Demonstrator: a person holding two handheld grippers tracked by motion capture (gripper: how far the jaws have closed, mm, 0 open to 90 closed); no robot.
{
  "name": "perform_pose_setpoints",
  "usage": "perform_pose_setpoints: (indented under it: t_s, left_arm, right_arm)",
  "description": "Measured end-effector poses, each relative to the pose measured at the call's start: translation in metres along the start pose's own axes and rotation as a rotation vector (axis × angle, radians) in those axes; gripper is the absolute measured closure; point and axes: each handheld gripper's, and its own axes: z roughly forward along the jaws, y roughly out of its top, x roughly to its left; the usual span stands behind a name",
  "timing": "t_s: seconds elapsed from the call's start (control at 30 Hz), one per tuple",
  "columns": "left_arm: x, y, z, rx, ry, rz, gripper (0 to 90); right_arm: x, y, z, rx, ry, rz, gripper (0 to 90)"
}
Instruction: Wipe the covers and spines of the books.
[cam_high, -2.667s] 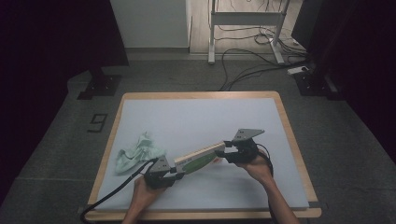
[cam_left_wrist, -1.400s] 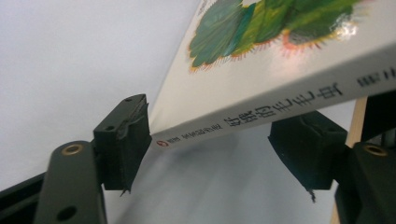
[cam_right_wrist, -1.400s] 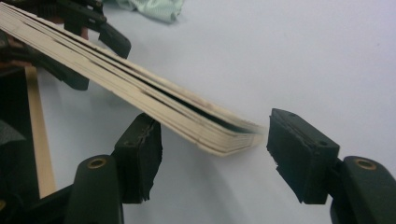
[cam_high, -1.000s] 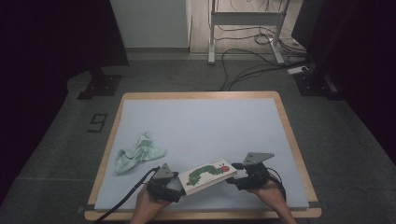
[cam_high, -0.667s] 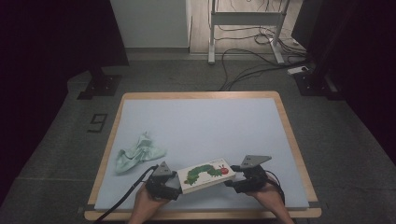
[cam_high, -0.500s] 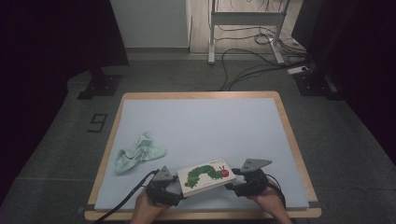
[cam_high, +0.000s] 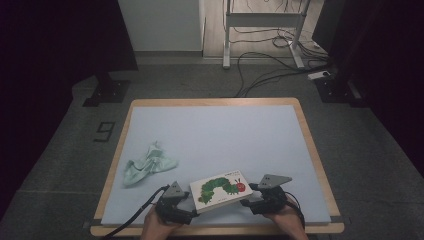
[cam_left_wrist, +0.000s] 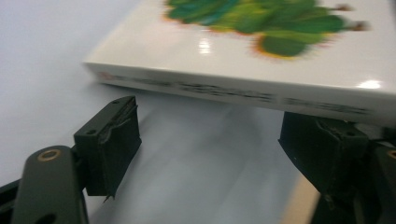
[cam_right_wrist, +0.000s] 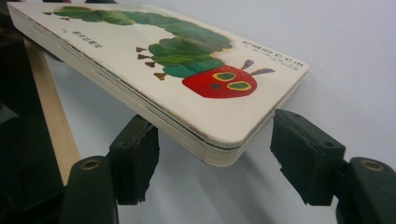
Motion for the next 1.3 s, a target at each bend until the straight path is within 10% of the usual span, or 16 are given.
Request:
perform_pose_setpoints:
  t_s: [0.37, 0.6, 1.3]
  left_arm:
    - [-0.010, -0.004, -0.003, -0.029, -0.060, 0.008, 16.8]
    - [-0.007, -0.005, 0.003, -0.006, 0.057, 0.027, 26.0]
    - [0.025, 0.009, 0.006, -0.002, 0.067, 0.053, 27.1]
  right_arm:
    - [0.005, -0.006, 0.001, 0.028, -0.016, -0.024, 30.7]
    - [0.003, -0.013, 0.006, 0.021, 0.009, 0.002, 32.4]
    - [0.005, -0.012, 0.022, 0.032, -0.081, -0.028, 41.1]
